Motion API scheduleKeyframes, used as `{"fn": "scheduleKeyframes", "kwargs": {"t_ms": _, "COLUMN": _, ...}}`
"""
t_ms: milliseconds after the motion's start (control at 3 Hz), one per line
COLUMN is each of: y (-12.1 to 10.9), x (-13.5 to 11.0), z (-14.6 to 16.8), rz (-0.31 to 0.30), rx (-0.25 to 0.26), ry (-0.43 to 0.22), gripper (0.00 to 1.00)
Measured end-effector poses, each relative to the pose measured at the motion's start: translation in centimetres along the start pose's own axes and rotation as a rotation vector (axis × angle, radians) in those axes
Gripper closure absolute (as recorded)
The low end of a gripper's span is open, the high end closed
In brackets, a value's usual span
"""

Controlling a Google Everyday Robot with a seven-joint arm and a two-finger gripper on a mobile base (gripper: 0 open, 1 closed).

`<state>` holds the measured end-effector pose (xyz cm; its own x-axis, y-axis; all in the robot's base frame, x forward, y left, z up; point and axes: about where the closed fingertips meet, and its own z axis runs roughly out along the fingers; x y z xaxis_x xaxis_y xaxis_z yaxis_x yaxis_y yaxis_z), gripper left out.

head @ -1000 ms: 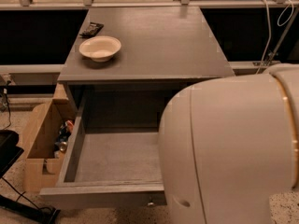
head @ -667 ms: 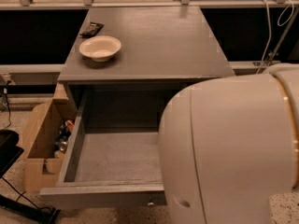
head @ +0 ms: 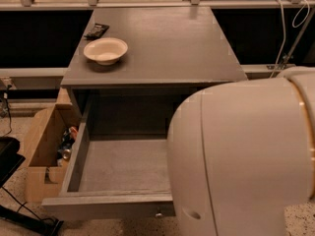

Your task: Place rxbar blueberry into top drawer

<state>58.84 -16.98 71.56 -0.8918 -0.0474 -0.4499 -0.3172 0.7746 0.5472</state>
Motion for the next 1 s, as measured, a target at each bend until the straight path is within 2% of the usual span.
{"fn": "scheduleKeyframes", "kwargs": {"t_ms": 333, "y": 0.09, "x": -0.04, "z": 0.02, "rz": -0.001, "rx": -0.001, "ry": 0.0, "gripper": 0.04}}
{"fn": "scheduleKeyframes", "kwargs": {"t_ms": 667, "y": 0.13, "x": -0.05, "z": 0.03, "rz": -0.002, "rx": -0.002, "ry": 0.0, "gripper": 0.0}}
{"fn": "scheduleKeyframes", "kwargs": {"t_ms": 1000, "y": 0.43, "x": -0.32, "z": -0.31, "rz": -0.013, "rx": 0.001, "ry": -0.002, "gripper": 0.0}}
